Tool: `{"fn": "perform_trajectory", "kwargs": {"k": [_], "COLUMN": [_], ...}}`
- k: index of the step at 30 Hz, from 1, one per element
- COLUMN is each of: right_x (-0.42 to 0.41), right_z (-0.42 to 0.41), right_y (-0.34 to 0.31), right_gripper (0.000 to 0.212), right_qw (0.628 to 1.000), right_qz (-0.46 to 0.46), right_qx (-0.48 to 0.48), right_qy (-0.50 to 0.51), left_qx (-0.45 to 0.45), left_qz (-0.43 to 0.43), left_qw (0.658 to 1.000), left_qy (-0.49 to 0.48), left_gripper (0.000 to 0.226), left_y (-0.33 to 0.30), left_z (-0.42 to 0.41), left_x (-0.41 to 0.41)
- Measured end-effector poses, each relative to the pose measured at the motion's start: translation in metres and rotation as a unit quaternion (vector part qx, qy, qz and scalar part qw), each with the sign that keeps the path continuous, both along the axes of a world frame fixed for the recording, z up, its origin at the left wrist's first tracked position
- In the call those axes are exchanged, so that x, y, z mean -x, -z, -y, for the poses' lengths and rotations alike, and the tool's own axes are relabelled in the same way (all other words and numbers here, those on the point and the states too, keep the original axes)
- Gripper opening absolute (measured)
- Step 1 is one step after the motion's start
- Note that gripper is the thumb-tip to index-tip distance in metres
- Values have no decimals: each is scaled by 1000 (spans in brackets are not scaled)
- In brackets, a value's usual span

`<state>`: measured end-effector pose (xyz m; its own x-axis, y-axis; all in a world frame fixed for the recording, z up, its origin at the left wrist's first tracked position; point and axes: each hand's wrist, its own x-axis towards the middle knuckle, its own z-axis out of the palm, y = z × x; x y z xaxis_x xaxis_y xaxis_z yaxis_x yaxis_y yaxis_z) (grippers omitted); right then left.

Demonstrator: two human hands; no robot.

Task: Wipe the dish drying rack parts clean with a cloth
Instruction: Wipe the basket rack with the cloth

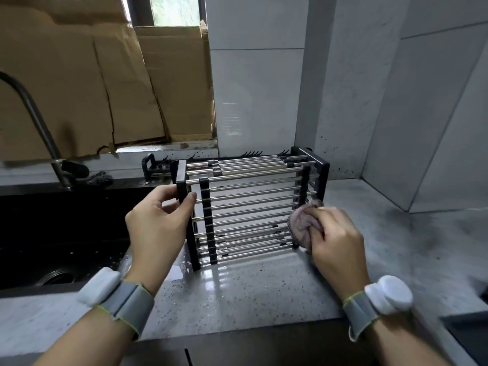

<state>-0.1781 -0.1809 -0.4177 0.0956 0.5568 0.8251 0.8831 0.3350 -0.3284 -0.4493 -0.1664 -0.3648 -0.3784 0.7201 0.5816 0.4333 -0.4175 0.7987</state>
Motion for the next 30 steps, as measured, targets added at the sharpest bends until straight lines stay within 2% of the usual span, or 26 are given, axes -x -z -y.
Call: {"fn": "perform_trajectory", "kwargs": {"k": [3,6,9,11,15,20,25,30], "right_x": [3,1,-4,-4,-5,-10,-11,-13], "right_z": [6,-4,-14,-15,-14,-7,-5,-4], "right_y": [-32,-52,-42,-33,-9,16,17,5], "right_gripper": [24,25,28,28,10,20,11,16], "right_qw": [996,994,993,994,998,995,978,973], "right_qz": [-46,-19,41,39,38,58,77,136], "right_qx": [-80,-104,-75,-63,-5,69,186,177], "right_qy": [13,37,86,76,58,32,44,60], "left_qx": [-3,2,5,5,8,11,10,13], "left_qz": [15,20,18,13,20,9,8,7], "left_qw": [1000,1000,1000,1000,1000,1000,1000,1000], "left_qy": [6,12,18,18,19,15,19,5], "left_gripper": [9,8,9,9,10,14,15,12], "left_y": [1,2,0,-1,0,-3,-2,-2], "left_z": [1,1,1,-1,-3,-1,2,2], "left_x": [-2,-1,1,3,4,3,1,1]}}
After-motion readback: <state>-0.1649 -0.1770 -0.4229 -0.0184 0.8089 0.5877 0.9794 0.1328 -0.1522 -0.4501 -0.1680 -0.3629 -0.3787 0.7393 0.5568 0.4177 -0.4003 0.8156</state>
